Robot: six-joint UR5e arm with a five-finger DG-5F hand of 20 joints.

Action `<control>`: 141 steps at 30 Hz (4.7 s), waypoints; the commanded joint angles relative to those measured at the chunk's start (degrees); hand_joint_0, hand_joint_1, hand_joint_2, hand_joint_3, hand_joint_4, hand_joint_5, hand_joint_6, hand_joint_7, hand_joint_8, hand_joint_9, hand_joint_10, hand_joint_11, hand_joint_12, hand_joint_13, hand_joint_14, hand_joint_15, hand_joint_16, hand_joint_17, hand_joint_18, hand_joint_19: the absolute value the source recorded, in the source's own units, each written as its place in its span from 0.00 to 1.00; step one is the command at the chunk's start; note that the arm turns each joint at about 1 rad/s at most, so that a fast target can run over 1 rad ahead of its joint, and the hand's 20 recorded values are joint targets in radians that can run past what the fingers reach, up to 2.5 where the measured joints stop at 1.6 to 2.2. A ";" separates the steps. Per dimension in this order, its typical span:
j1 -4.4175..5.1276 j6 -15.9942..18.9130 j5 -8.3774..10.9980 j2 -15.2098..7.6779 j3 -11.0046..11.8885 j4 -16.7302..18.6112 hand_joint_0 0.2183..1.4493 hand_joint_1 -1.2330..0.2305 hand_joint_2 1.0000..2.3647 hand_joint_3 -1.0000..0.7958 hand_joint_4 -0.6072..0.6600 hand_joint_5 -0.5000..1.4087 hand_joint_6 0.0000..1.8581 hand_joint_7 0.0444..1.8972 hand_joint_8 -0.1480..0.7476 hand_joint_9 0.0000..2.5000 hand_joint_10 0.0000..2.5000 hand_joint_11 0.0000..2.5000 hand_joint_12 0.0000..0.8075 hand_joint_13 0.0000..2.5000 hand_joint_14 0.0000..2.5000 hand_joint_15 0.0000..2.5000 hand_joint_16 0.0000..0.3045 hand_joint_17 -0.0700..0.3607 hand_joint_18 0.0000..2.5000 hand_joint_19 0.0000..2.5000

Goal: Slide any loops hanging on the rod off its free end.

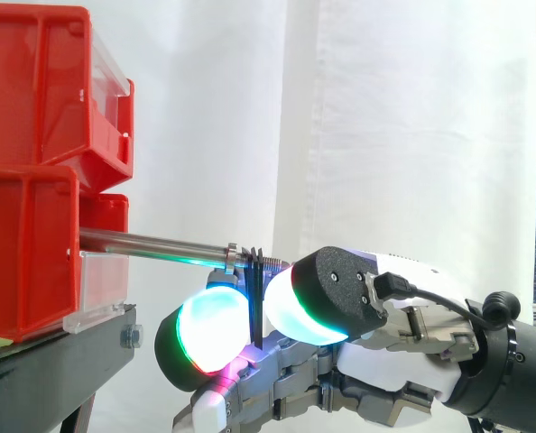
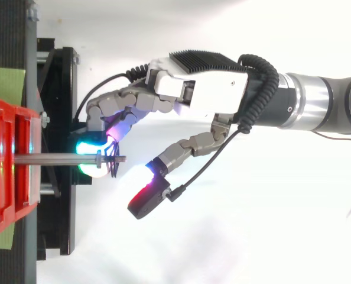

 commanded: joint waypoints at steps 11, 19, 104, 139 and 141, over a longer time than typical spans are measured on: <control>-0.20 0.00 -0.09 0.07 0.00 0.00 0.29 0.42 0.00 0.30 0.61 0.21 0.27 0.72 0.49 0.36 0.00 0.08 0.43 0.32 0.00 0.06 0.14 0.38 0.26 0.12; -0.29 0.08 -0.09 -0.02 0.00 -0.53 0.31 0.39 0.01 0.34 0.61 0.21 0.29 0.71 0.48 0.36 0.00 0.08 0.43 0.32 0.00 0.06 0.13 0.38 0.26 0.12; -2.05 4.04 0.97 9.56 0.00 -27.16 0.37 0.30 0.01 0.32 0.53 0.16 0.49 0.62 0.46 0.34 0.01 0.16 0.42 0.28 0.00 0.06 0.15 0.40 0.26 0.11; -2.58 15.38 8.44 16.77 0.00 -41.75 0.41 0.27 0.00 0.28 0.56 0.15 0.49 0.58 0.46 0.33 0.00 0.16 0.41 0.29 0.00 0.05 0.15 0.40 0.28 0.11; -2.49 15.73 8.44 16.77 0.00 -41.75 0.41 0.27 0.00 0.28 0.57 0.15 0.49 0.58 0.46 0.33 0.01 0.16 0.41 0.29 0.00 0.06 0.15 0.40 0.28 0.11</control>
